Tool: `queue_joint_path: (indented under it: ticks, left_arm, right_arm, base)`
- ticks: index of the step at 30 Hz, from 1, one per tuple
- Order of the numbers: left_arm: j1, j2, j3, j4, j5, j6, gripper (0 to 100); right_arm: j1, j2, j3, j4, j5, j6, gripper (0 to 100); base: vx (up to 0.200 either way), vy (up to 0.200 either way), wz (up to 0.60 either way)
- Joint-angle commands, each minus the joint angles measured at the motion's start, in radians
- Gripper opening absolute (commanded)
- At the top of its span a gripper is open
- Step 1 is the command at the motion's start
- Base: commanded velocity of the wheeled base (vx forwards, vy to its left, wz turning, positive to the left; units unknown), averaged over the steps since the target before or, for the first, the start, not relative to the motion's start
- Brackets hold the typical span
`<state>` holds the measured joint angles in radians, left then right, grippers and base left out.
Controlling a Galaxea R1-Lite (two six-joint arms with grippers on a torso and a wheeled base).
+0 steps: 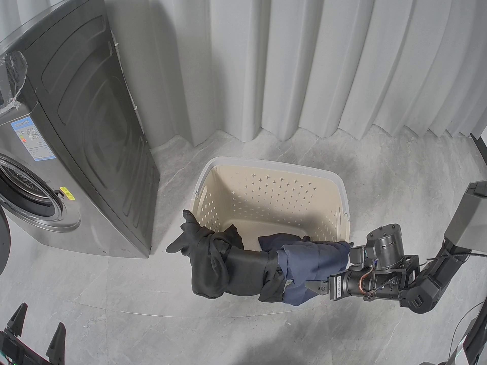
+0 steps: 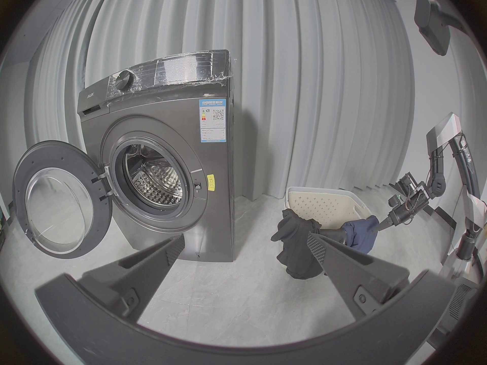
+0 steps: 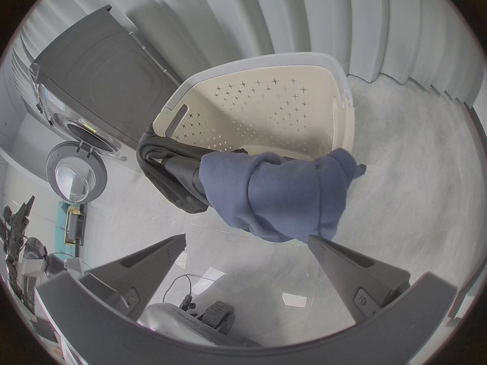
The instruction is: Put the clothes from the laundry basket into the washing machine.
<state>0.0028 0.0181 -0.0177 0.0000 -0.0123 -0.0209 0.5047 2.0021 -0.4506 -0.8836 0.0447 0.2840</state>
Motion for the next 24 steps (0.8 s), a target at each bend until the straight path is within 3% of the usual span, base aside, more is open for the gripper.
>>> queue_joint_path:
  ticks: [1,11,19,24]
  left_arm:
    - [0.0,-0.012,0.018,0.0,0.0,-0.001,100]
    - [0.0,-0.012,0.016,0.0,0.0,-0.001,100]
    - [0.0,-0.012,0.018,0.0,0.0,-0.001,100]
    - [0.0,-0.012,0.018,0.0,0.0,-0.001,100]
  right_arm:
    - [0.003,0.033,-0.022,-0.001,0.0,0.0,100]
    - [0.0,0.115,-0.063,-0.005,0.001,0.003,100]
    - [-0.012,0.196,-0.085,-0.127,-0.002,-0.002,100]
    - [-0.015,0.208,-0.111,-0.129,-0.009,-0.002,100]
  base:
    - [0.0,0.0,0.0]
    - [0.0,0.0,0.0]
    - [0.0,0.0,0.0]
    - [0.0,0.0,0.0]
